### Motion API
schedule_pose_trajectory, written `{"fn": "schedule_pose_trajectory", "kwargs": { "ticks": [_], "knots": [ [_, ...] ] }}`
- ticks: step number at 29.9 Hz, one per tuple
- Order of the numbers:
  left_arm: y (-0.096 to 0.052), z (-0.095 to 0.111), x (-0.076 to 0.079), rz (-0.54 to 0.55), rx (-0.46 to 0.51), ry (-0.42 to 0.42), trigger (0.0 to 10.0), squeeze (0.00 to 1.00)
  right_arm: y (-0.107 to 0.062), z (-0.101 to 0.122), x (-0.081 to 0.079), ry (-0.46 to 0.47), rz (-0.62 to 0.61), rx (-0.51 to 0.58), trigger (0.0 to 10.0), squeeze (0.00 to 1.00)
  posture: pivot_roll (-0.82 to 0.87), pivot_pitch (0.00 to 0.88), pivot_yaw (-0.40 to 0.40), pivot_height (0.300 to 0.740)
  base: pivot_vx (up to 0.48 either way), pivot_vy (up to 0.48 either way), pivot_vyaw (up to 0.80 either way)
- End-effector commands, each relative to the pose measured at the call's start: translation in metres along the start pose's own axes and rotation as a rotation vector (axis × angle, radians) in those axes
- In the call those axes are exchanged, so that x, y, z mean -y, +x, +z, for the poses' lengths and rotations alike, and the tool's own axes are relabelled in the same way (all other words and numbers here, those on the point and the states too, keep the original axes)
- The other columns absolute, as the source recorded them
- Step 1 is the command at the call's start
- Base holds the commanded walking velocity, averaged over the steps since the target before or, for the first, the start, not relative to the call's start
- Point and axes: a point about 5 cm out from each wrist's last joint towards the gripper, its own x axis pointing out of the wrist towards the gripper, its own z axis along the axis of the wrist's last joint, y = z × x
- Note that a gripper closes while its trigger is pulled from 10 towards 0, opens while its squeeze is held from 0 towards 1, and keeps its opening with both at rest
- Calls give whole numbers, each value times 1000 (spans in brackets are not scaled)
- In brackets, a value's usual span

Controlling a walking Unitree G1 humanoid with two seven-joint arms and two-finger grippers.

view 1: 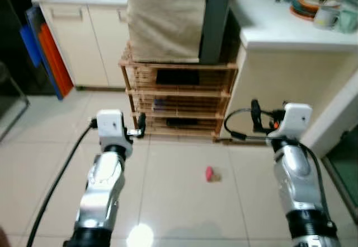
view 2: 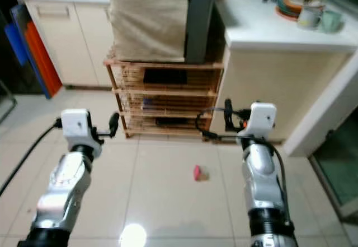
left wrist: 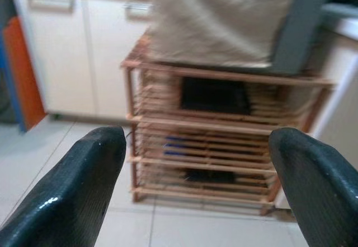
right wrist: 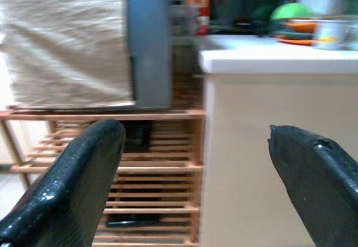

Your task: Restocking fridge

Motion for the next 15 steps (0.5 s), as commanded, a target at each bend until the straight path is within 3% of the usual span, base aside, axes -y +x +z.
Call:
{"fn": "schedule_pose_trajectory", "kwargs": {
  "ticks": [1, 8, 15],
  "knots": [
    [4, 0, 1, 20, -3, 2, 10000, 0, 5, 7, -4, -2, 40, 14, 10000, 0, -161, 0, -49, 740, 412, 247, 0],
    [8, 0, -1, 59, 4, -11, 10000, 0, 8, 2, -8, -1, 69, -5, 10000, 0, -162, 0, -39, 740, 409, 247, 0],
    [16, 3, 3, 11, 19, 26, 10000, 0, 10, 2, -15, 10, 80, 1, 10000, 0, -185, 0, -3, 740, 409, 249, 0]
  ]
}}
